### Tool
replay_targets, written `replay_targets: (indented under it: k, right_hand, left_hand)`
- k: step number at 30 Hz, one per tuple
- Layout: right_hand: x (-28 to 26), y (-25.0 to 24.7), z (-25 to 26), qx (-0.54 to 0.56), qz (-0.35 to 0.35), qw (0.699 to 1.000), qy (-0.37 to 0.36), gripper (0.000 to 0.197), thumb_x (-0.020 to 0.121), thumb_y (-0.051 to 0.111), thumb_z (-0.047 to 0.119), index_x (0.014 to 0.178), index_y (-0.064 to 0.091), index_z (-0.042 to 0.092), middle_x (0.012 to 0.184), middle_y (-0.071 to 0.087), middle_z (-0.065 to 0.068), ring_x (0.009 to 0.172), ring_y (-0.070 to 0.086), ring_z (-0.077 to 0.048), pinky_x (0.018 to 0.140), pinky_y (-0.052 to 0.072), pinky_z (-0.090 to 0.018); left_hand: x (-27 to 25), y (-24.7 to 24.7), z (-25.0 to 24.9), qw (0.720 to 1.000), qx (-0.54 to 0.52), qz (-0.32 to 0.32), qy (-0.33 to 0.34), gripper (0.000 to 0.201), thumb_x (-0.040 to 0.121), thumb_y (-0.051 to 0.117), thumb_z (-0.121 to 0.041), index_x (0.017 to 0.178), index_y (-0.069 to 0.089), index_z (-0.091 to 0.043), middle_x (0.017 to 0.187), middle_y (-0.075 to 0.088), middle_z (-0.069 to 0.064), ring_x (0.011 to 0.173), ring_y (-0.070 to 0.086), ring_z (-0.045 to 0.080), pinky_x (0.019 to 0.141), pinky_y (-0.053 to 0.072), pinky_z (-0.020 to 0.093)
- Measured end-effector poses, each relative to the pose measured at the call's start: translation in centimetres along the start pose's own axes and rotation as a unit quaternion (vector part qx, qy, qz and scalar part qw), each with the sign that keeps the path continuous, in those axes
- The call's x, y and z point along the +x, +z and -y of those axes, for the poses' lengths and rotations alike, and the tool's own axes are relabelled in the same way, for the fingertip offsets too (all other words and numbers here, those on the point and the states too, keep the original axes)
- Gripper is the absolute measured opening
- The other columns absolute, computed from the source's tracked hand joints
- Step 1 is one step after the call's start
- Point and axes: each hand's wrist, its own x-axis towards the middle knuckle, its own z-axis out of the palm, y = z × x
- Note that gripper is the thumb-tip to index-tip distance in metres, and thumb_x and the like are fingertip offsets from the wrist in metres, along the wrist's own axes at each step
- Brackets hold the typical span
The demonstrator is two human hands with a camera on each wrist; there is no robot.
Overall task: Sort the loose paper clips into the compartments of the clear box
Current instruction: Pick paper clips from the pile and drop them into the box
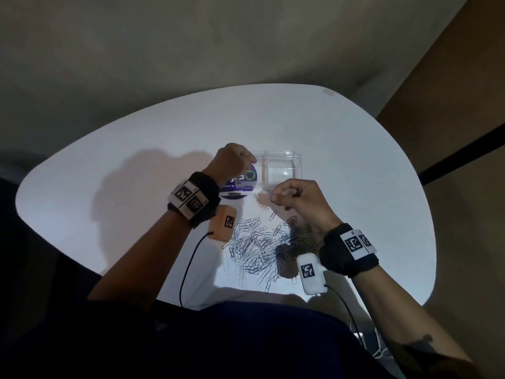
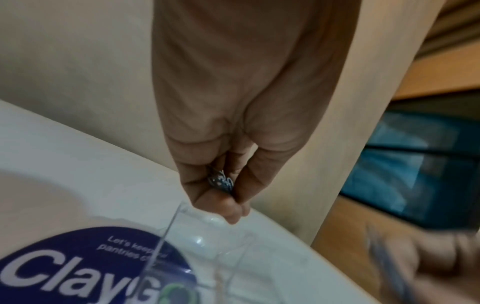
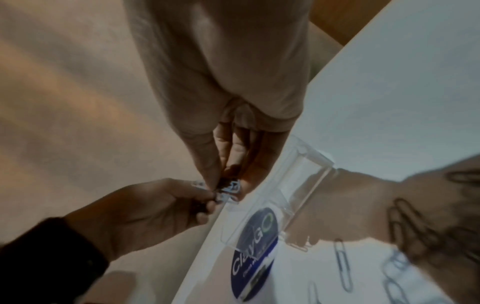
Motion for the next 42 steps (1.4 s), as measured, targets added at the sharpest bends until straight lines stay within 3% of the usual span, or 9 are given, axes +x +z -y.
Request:
replay_targets:
  k: [3,5,8,13,21,26,30,34,42]
  right_hand:
    - [1.9,0.2,0.8,-0.035,-0.029,0.999,0.0,0.009,0.077,0.081,0.0,0.079,0.075,0.007,0.069,0.067,-0.006,0.066,0.063,-0.019,0.069,0.058,-0.037]
    - [3.0,0.3,1.4,-0.047,-0.049,0.998,0.01,0.014,0.076,0.081,0.0,0.074,0.075,0.012,0.067,0.069,-0.004,0.063,0.065,-0.017,0.067,0.06,-0.037]
    - [4.2,0.5,2.6,-0.058,-0.062,0.996,0.013,0.013,0.077,0.08,-0.002,0.074,0.074,0.009,0.067,0.069,-0.006,0.056,0.066,-0.012,0.059,0.058,-0.028]
    - [7.4,1.4,3.5,-0.149,-0.077,0.985,-0.026,0.015,0.075,0.076,-0.007,0.078,0.075,0.008,0.071,0.072,-0.009,0.061,0.067,-0.021,0.072,0.063,-0.042]
    - [10.0,4.1,3.3,-0.322,-0.029,0.942,-0.084,0.017,0.087,0.065,-0.001,0.082,0.079,0.008,0.086,0.076,-0.007,0.073,0.067,-0.014,0.066,0.047,-0.012]
    - [8.9,2.8,3.7,-0.305,-0.04,0.944,-0.118,0.014,0.087,0.068,0.001,0.088,0.079,0.01,0.085,0.073,0.0,0.077,0.062,-0.011,0.079,0.051,-0.021]
    - [6.1,0.8,2.9,-0.299,-0.059,0.942,-0.142,0.014,0.083,0.07,0.005,0.086,0.08,0.015,0.075,0.068,0.009,0.069,0.059,-0.001,0.07,0.041,-0.006]
    - [2.5,-1.4,0.0,-0.328,-0.001,0.935,-0.132,0.013,0.087,0.07,0.009,0.088,0.078,0.019,0.095,0.077,0.004,0.084,0.069,-0.01,0.084,0.053,-0.024]
    - [-0.7,-5.5,-5.7,-0.434,0.045,0.898,-0.054,0.014,0.088,0.072,0.021,0.101,0.071,0.024,0.103,0.067,0.002,0.093,0.066,-0.02,0.08,0.052,-0.034]
  left_hand:
    - [2.0,0.6,0.3,0.997,0.081,0.004,0.005,0.024,0.083,0.053,0.004,0.096,0.073,0.002,0.101,0.072,0.017,0.09,0.067,0.023,0.073,0.049,0.017]
    - [2.9,1.1,0.5,0.994,0.108,0.009,-0.029,0.025,0.087,0.052,0.001,0.102,0.072,0.002,0.107,0.071,0.017,0.104,0.065,0.029,0.085,0.051,0.028]
    - [3.2,1.2,0.5,0.992,0.111,0.006,-0.062,0.028,0.092,0.049,-0.008,0.11,0.069,-0.002,0.111,0.069,0.015,0.105,0.064,0.03,0.086,0.052,0.03]
    - [1.9,0.1,0.7,0.998,0.043,-0.035,-0.034,0.025,0.091,0.05,-0.005,0.105,0.071,-0.007,0.107,0.07,0.013,0.102,0.066,0.028,0.09,0.053,0.034]
    - [-3.6,-0.6,3.3,0.994,-0.014,-0.107,-0.004,0.027,0.077,0.05,0.0,0.075,0.069,-0.02,0.073,0.071,-0.002,0.076,0.068,0.017,0.083,0.056,0.038]
    - [-5.5,1.0,5.3,0.995,0.041,-0.09,0.013,0.019,0.081,0.058,-0.002,0.089,0.073,-0.011,0.087,0.073,0.007,0.077,0.066,0.024,0.076,0.05,0.027]
    - [-5.5,3.8,6.7,0.99,0.133,-0.034,0.043,0.018,0.085,0.061,-0.008,0.099,0.073,-0.01,0.101,0.073,0.005,0.089,0.065,0.017,0.079,0.043,0.021]
    - [-5.1,7.0,7.2,0.978,0.193,-0.004,0.081,0.033,0.087,0.067,-0.026,0.114,0.064,-0.008,0.114,0.064,0.011,0.105,0.06,0.026,0.089,0.049,0.036]
    - [-4.4,11.3,6.7,0.922,0.348,-0.021,0.172,0.041,0.076,0.078,-0.032,0.096,0.061,-0.001,0.096,0.056,0.013,0.085,0.055,0.03,0.057,0.048,0.036]
